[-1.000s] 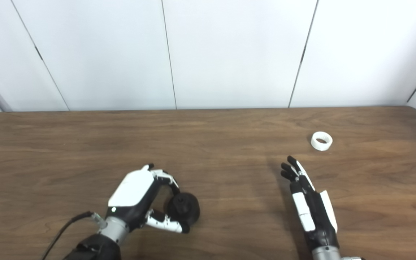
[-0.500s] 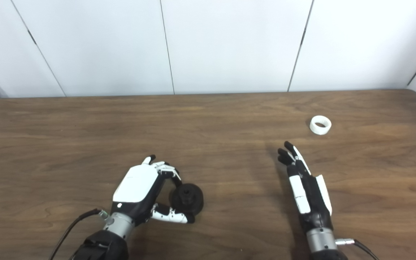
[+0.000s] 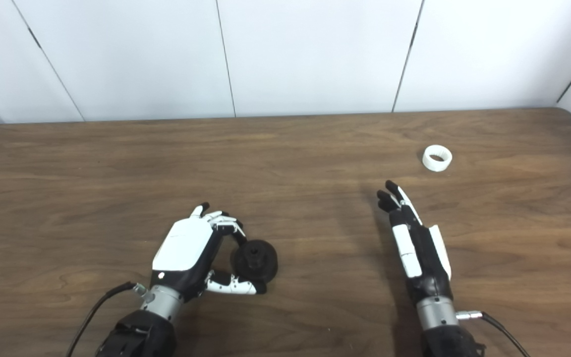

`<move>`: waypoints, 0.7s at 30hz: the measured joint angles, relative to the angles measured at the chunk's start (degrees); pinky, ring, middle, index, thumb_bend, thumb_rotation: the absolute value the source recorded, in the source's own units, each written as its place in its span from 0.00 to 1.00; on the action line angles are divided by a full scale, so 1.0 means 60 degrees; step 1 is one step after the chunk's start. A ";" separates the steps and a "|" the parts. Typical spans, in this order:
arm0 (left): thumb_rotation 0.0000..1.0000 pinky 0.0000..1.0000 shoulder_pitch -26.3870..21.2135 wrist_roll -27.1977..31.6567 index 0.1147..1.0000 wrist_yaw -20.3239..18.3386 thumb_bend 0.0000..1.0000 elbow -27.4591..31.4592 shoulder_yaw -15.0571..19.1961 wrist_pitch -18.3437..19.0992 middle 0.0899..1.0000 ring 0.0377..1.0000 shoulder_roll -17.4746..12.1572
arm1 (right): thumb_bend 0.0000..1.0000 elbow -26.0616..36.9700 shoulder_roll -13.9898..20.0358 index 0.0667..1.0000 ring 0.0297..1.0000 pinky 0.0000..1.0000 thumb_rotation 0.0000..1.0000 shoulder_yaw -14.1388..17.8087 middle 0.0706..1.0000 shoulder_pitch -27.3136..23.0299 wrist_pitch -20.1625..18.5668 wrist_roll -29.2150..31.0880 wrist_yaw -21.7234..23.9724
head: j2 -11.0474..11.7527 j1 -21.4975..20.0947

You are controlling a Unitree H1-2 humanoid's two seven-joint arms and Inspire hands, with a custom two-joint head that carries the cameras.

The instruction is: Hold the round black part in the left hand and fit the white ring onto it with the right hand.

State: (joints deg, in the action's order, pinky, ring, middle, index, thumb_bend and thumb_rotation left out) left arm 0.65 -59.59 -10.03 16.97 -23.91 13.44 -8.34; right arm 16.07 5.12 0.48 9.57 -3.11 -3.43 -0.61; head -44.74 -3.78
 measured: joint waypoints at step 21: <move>0.05 1.00 0.0021 0.0009 0.41 -0.0126 0.52 0.0000 0.0173 -0.0047 0.73 0.86 0.0040 | 0.49 0.1808 0.1548 0.85 0.87 0.84 0.74 0.0945 0.86 -0.0945 -0.2171 -0.1912 0.0096 | -0.0029 -0.0600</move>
State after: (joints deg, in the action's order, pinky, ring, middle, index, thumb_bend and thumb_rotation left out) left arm 0.77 -59.54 -10.78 16.97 -22.88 13.15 -8.10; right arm 26.92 14.41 6.15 3.90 -16.14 -14.90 -0.03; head -44.91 -7.38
